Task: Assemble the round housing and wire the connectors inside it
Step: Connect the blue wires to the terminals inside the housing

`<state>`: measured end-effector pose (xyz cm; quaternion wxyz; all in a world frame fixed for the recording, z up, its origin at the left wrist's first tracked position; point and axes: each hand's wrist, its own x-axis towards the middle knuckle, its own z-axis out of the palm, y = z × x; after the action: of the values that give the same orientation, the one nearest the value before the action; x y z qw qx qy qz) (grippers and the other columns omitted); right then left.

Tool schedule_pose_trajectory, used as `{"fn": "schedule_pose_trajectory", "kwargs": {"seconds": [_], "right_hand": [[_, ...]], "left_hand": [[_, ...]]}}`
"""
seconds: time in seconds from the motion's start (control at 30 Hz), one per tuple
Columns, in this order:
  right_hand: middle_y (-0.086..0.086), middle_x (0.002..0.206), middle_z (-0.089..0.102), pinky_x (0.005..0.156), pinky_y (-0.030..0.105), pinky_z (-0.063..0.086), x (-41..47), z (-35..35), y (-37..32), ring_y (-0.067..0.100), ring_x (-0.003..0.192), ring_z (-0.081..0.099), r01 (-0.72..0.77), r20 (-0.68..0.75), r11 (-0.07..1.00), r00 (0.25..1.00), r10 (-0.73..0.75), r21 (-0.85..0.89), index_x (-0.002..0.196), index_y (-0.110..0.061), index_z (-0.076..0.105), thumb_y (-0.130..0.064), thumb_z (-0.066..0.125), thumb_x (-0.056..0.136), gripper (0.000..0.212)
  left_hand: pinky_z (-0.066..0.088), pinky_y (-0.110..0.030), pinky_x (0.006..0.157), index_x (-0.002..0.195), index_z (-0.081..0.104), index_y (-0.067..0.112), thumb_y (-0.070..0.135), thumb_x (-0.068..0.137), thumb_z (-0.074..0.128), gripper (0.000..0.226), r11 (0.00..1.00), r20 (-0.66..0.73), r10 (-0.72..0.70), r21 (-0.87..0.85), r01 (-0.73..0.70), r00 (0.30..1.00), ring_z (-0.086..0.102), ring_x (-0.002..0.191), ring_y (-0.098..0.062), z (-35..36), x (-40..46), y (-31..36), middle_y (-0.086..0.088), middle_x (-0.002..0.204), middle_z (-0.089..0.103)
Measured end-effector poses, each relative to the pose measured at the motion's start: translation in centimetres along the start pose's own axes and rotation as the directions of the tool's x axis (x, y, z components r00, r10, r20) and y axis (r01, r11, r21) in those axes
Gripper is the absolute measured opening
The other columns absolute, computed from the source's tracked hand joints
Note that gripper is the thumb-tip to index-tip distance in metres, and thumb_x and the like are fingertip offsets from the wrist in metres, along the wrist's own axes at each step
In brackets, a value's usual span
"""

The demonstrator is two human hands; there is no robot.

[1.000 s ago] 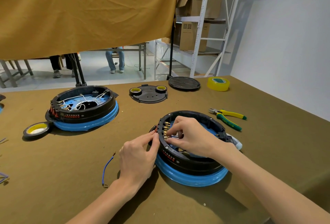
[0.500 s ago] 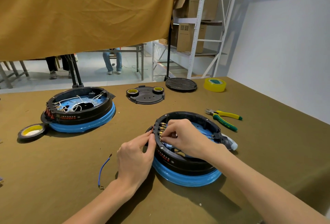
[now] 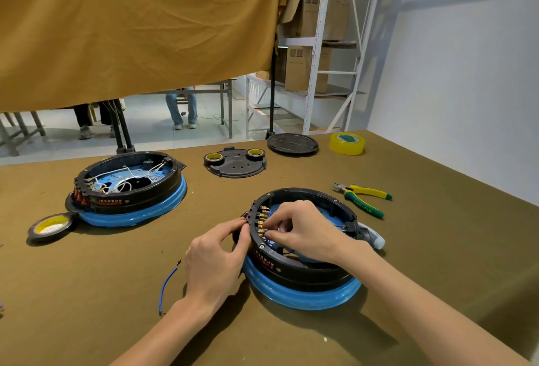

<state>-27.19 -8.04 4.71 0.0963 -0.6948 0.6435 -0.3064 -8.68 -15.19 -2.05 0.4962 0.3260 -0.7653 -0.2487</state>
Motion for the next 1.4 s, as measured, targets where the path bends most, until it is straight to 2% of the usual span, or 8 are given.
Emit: {"fn": "schedule_pose_trajectory", "kwargs": {"seconds": [0.27,0.4,0.57,0.77,0.9,1.07,1.23,1.4], "right_hand": [[-0.006,0.095,0.074,0.080,0.022,0.058,0.8,0.4,0.0,0.004,0.085,0.067,-0.011,0.031,1.000,0.999,0.011,-0.023,0.105,-0.016,0.080,-0.021,0.074,0.093,0.014],[-0.006,0.094,0.075,0.076,0.021,0.057,0.6,0.9,-0.1,0.003,0.083,0.066,0.006,0.005,1.000,1.000,-0.006,-0.027,0.107,-0.016,0.080,-0.018,0.074,0.093,0.015],[-0.003,0.093,0.076,0.081,0.026,0.061,-0.3,-0.5,0.7,0.006,0.084,0.072,-0.039,0.029,0.990,0.999,0.036,0.134,0.119,-0.014,0.071,-0.008,0.075,0.090,0.031],[0.001,0.091,0.073,0.079,0.034,0.060,-0.6,-1.2,1.3,0.014,0.078,0.071,-0.101,-0.179,0.978,0.975,0.134,0.183,0.124,-0.012,0.063,0.004,0.052,0.098,0.032],[-0.003,0.089,0.072,0.073,0.027,0.055,-0.5,-1.1,1.6,0.013,0.076,0.065,-0.115,-0.246,0.986,0.959,0.142,0.122,0.118,-0.013,0.068,0.002,0.052,0.098,0.029],[-0.006,0.096,0.068,0.075,0.019,0.053,-0.1,-0.5,1.7,0.008,0.084,0.064,-0.081,-0.160,0.996,0.984,0.084,0.024,0.116,-0.016,0.069,-0.004,0.055,0.099,0.025],[-0.008,0.104,0.064,0.082,0.014,0.047,0.5,-0.4,2.0,0.000,0.089,0.057,-0.042,-0.118,0.996,0.993,0.032,-0.083,0.119,-0.015,0.071,-0.007,0.059,0.098,0.026],[-0.005,0.103,0.067,0.078,0.020,0.049,1.5,-1.3,2.0,0.007,0.083,0.060,0.063,0.027,0.987,0.998,-0.060,-0.150,0.114,-0.019,0.076,-0.017,0.070,0.094,0.021]], "left_hand": [[0.050,-0.011,0.096,0.120,0.073,0.017,0.021,0.095,0.068,0.026,0.999,0.005,0.037,0.014,-0.037,0.999,0.066,0.115,-0.003,0.2,-0.3,0.6,0.004,0.122,0.072],[0.055,-0.025,0.099,0.123,0.073,0.018,0.031,0.094,0.065,0.032,0.996,0.005,-0.083,-0.022,0.083,0.997,0.065,0.116,-0.002,0.3,-0.3,1.4,0.006,0.123,0.073],[0.047,-0.022,0.100,0.146,0.048,0.023,0.040,0.087,0.077,0.068,0.920,0.236,-0.345,-0.107,0.378,0.908,0.054,0.125,-0.006,0.7,1.4,2.2,0.017,0.133,0.056],[0.042,-0.034,0.111,0.162,0.023,0.021,0.032,0.083,0.081,0.098,0.904,0.420,-0.386,-0.002,0.426,0.821,0.044,0.140,-0.016,1.8,4.0,3.0,0.001,0.159,0.040],[0.041,-0.046,0.117,0.160,0.027,0.016,0.030,0.089,0.077,0.088,0.929,0.397,-0.357,0.054,0.367,0.845,0.045,0.142,-0.020,2.5,4.3,3.3,-0.001,0.156,0.045],[0.050,-0.050,0.104,0.142,0.047,0.012,0.021,0.096,0.065,0.051,0.934,0.430,-0.354,0.123,0.334,0.831,0.055,0.128,-0.031,2.6,4.4,3.7,-0.007,0.133,0.061],[0.048,-0.057,0.106,0.144,0.043,0.011,0.018,0.097,0.060,0.050,0.927,0.471,-0.366,0.102,0.362,0.803,0.052,0.131,-0.035,2.8,4.4,3.6,-0.013,0.138,0.057],[0.011,-0.043,0.126,0.164,0.000,0.015,0.027,0.104,0.053,0.081,0.926,0.486,-0.372,0.136,0.353,0.791,0.002,0.158,-0.024,3.0,4.0,3.3,-0.001,0.172,0.004]]}}
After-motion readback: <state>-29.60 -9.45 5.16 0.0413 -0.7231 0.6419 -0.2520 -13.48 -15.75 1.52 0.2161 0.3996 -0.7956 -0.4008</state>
